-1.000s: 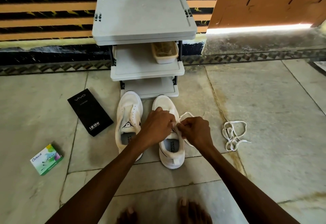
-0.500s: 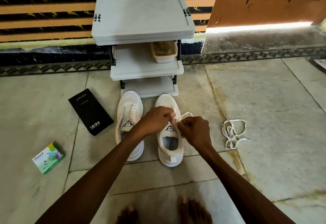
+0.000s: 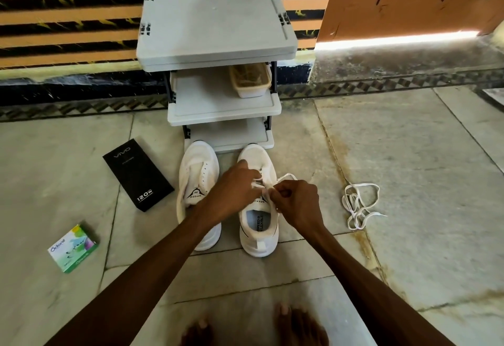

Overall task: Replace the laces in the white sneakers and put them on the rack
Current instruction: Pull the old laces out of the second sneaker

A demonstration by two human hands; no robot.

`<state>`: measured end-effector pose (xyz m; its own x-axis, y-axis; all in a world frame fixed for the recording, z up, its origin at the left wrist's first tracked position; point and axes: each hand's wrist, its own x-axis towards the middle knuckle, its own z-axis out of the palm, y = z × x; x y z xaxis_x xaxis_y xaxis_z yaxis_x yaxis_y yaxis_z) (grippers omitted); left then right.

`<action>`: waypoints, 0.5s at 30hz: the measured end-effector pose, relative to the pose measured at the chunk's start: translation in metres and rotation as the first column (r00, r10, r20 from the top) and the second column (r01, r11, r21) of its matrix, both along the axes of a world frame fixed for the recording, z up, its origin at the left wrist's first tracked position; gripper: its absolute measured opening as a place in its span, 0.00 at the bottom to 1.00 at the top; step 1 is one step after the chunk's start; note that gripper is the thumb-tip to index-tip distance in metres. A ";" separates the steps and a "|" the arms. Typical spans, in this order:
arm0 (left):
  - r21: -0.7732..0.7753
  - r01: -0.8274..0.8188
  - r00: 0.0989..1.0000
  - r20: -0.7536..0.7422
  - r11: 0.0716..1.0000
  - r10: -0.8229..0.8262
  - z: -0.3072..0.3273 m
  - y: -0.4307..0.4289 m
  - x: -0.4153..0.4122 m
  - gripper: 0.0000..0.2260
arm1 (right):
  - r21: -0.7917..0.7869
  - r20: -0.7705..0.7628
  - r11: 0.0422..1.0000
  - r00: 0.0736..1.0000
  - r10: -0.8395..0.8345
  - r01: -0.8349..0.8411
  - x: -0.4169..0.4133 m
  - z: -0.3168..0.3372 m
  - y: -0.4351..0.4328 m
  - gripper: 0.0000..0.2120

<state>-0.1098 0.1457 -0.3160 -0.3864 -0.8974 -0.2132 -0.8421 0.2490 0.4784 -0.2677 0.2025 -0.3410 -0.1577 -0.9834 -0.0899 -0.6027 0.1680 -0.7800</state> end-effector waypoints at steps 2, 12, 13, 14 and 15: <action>-0.107 0.046 0.994 0.102 0.993 -0.035 0.001 0.004 -0.007 0.13 | -0.016 -0.013 1.000 1.000 0.007 -0.007 0.000 -0.001 -0.001 0.08; 0.025 -0.265 0.936 -0.234 0.964 0.263 0.021 -0.013 -0.002 0.09 | -0.025 -0.044 0.999 0.999 0.032 -0.033 -0.005 -0.002 -0.002 0.07; -0.006 -0.208 0.970 -0.132 0.978 0.206 0.017 -0.009 -0.004 0.12 | -0.030 -0.040 0.999 0.999 0.028 -0.030 -0.005 -0.002 -0.002 0.07; -0.024 -0.153 0.988 -0.036 0.988 0.152 0.012 -0.003 -0.007 0.15 | -0.032 -0.038 0.999 0.999 0.025 -0.027 -0.005 -0.002 -0.002 0.07; -0.038 -0.099 0.994 0.047 0.994 0.100 0.009 0.003 -0.010 0.16 | -0.032 -0.038 0.999 0.999 0.022 -0.023 -0.005 -0.002 -0.002 0.07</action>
<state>-0.1196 0.1485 -0.3069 -0.2846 -0.9381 -0.1972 -0.8859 0.1787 0.4281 -0.2727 0.2005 -0.3431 -0.1382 -0.9890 -0.0520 -0.6353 0.1288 -0.7614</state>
